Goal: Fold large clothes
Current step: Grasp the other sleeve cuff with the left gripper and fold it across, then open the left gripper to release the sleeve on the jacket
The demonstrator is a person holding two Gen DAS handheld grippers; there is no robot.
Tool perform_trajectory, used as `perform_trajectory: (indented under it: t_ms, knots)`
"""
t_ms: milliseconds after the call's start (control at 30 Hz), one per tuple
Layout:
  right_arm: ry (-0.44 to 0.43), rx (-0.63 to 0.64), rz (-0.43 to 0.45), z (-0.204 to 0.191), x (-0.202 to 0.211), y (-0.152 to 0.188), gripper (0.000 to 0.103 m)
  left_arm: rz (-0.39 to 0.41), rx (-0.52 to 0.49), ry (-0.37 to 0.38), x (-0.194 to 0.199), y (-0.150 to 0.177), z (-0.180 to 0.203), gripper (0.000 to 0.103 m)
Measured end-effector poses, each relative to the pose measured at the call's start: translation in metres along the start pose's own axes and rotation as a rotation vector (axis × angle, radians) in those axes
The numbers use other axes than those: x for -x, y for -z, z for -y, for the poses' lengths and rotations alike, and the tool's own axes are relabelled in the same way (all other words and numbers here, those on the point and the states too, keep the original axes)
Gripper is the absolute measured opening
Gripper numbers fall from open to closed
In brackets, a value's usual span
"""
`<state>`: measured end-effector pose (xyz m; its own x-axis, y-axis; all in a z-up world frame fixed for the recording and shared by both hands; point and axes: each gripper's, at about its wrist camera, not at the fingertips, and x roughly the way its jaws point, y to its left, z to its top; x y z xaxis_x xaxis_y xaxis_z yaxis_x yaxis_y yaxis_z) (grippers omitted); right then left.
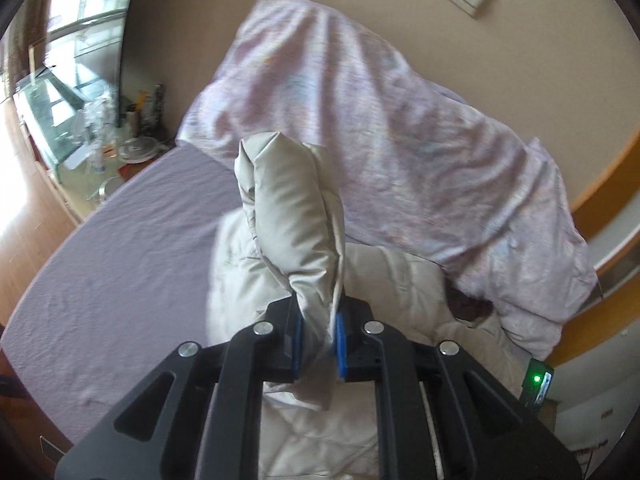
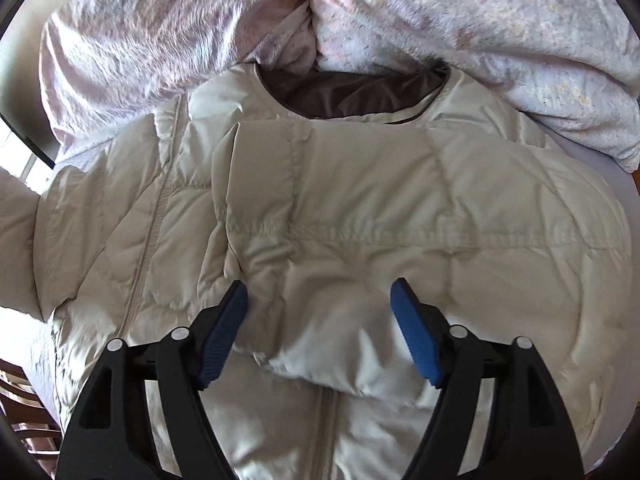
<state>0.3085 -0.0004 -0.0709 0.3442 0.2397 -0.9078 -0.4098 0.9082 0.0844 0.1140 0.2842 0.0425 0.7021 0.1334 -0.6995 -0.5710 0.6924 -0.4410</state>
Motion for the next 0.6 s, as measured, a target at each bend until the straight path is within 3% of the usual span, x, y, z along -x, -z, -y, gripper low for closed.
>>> perform_trajectory:
  t_ms: [233,400,600]
  knots:
    - [0.046,-0.018,0.056,0.035,0.028,0.018,0.081,-0.051,-0.138,0.146,-0.015,0.026,0.087,0.012]
    - [0.063,-0.077,0.069,0.063,0.038,0.033,0.081,-0.147,-0.191,0.259,-0.034,0.051,0.138,0.012]
    - [0.078,-0.137,0.085,0.088,0.048,0.043,0.081,-0.250,-0.239,0.311,-0.063,0.081,0.179,0.012]
